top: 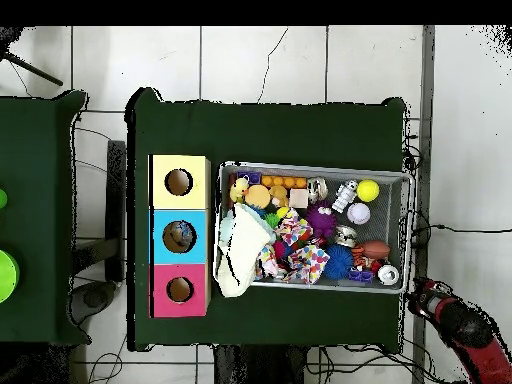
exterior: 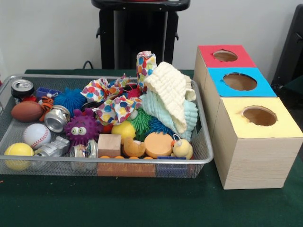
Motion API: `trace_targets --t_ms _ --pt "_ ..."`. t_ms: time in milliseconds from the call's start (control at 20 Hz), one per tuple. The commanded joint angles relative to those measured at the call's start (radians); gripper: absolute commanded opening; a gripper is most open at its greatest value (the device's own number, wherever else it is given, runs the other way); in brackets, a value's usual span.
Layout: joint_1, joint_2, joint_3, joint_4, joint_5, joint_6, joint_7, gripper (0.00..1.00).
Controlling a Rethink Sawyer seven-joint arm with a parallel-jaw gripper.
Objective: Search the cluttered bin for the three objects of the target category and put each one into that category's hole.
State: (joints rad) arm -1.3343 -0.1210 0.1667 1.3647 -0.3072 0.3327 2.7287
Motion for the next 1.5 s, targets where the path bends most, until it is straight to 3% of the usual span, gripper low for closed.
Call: trace_targets --t_ms 50,400,750,1150,1200,1500 --pt "-0.031 0.122 0.176 -0.181 -0.071 0.02 -0.284 1.0" --pt "-0.066 0.157 0.234 -0.215 -0.09 0.05 -0.306 1.0" --pt "-0.077 0.146 0.258 -0.156 -0.089 -0.007 -0.213 1.0" --pt "-0.086 0.157 0.29 -0.166 -0.122 -0.006 -0.258 1.0" --pt "-0.089 0.16 0.295 -0.17 -0.139 -0.017 -0.258 0.0" --pt "-0.08 0.151 0.285 -0.179 -0.155 0.016 -0.266 0.0"
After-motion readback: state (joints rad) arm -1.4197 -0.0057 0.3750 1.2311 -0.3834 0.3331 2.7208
